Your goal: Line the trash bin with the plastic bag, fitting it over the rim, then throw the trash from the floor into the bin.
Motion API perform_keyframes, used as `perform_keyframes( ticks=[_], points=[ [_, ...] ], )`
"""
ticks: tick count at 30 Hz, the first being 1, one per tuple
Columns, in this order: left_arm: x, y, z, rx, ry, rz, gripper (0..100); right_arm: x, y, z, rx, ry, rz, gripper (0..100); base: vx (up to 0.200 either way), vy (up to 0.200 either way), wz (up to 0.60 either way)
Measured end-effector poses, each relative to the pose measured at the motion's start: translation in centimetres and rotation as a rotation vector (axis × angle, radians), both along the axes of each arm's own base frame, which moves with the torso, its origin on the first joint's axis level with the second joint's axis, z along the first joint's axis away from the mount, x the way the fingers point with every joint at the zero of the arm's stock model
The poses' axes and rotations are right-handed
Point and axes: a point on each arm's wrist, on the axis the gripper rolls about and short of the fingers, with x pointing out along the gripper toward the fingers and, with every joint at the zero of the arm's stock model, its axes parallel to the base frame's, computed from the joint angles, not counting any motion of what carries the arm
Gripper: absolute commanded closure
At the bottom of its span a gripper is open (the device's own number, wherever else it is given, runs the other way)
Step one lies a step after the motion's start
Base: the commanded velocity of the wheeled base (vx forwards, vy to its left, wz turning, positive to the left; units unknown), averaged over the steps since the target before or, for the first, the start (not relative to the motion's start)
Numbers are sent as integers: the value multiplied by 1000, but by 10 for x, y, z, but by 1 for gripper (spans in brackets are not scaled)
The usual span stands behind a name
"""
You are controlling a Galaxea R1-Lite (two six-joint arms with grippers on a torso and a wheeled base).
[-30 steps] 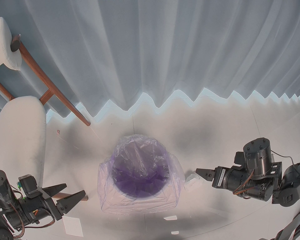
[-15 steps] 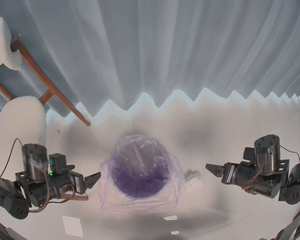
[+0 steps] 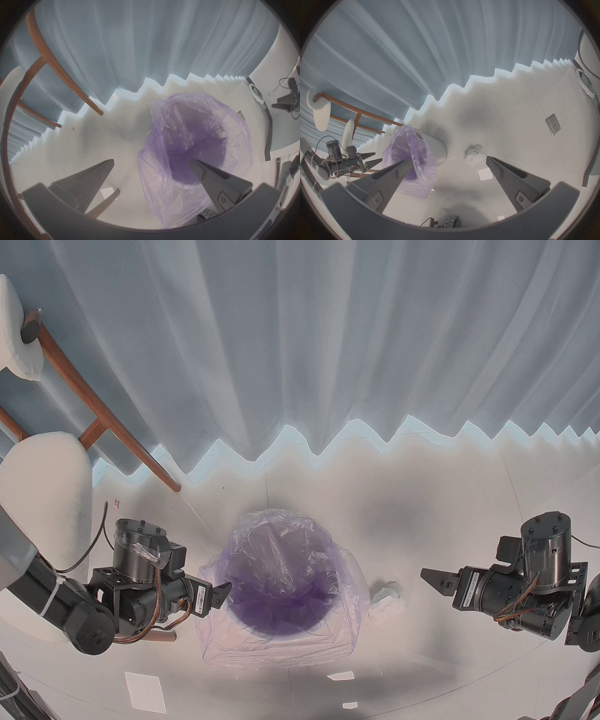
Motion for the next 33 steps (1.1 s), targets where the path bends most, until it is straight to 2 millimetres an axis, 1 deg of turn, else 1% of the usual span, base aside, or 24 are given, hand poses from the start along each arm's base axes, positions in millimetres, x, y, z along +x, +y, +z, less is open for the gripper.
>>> perform_keyframes(
  ticks=[6,11,12,16,23,30,33],
  points=[
    [15,-6,-8,38,1,29,0,-1,0,2,3,-9,2,0,0,0,0],
    [24,-10,-15,45,13,31,0,-1,0,3,11,-18,1,0,0,0,0],
    [25,-11,-17,46,16,31,100,0,0,4,17,-27,1,0,0,0,0],
    [29,-13,-22,56,23,44,100,0,1,8,35,-64,3,0,0,0,0],
    [33,-14,-24,61,20,66,100,-1,0,8,37,-63,4,0,0,0,0],
    [33,-12,-17,32,4,87,100,-2,0,7,35,-58,5,0,0,0,0],
    [33,-8,-15,26,3,106,100,-3,0,7,34,-58,6,0,0,0,0]
  ],
)
